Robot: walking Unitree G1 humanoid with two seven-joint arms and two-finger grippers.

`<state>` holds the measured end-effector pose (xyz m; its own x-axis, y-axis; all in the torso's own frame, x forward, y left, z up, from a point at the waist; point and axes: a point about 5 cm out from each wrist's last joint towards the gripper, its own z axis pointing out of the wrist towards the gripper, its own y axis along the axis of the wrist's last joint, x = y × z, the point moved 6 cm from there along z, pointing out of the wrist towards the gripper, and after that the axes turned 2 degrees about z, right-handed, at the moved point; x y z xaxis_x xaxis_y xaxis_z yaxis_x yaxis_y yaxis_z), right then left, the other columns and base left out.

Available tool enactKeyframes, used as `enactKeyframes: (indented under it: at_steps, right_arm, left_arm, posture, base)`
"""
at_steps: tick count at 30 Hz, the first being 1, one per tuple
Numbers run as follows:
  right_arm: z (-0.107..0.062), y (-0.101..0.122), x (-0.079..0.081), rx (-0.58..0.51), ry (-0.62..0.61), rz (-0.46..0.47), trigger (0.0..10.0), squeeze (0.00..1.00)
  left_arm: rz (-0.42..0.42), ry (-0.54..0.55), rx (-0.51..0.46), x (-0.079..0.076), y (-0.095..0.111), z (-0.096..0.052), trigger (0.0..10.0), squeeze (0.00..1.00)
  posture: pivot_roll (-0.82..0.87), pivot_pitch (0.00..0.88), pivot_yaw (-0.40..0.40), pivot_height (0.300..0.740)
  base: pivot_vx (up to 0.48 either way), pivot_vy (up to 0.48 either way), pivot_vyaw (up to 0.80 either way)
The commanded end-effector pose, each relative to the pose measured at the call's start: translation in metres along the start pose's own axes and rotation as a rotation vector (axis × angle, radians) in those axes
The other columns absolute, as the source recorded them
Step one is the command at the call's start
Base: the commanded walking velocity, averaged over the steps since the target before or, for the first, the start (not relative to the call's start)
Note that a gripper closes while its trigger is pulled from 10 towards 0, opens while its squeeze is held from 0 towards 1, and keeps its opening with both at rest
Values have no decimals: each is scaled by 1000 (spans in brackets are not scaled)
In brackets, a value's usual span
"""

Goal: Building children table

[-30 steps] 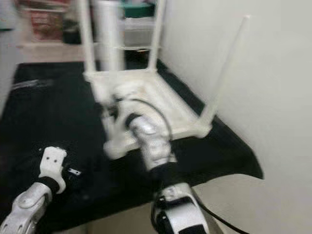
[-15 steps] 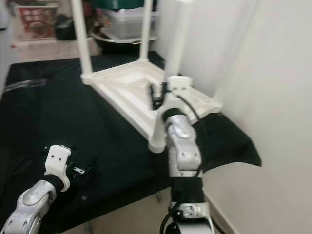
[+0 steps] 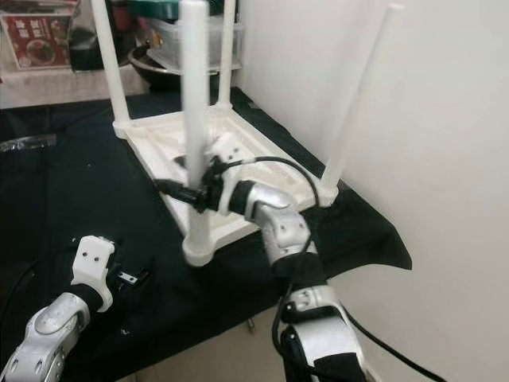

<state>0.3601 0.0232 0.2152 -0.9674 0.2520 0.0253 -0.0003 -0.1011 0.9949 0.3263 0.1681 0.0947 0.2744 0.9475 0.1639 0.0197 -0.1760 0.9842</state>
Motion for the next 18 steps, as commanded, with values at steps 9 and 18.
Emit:
enactKeyframes:
  at_steps: [9,18]
  right_arm:
    - [-10,-33,-68,83,-694,96,0,0]
    - [-81,-56,-87,70,-1179,120,0,0]
  left_arm:
    - [-1,1,26,3,-9,-10,10000,0]
    - [-6,-16,26,-2,-8,-9,10000,0]
  posture:
    - [201,0,-127,740]
    - [177,0,-101,740]
  base:
    - [0,0,0]
    - [0,0,0]
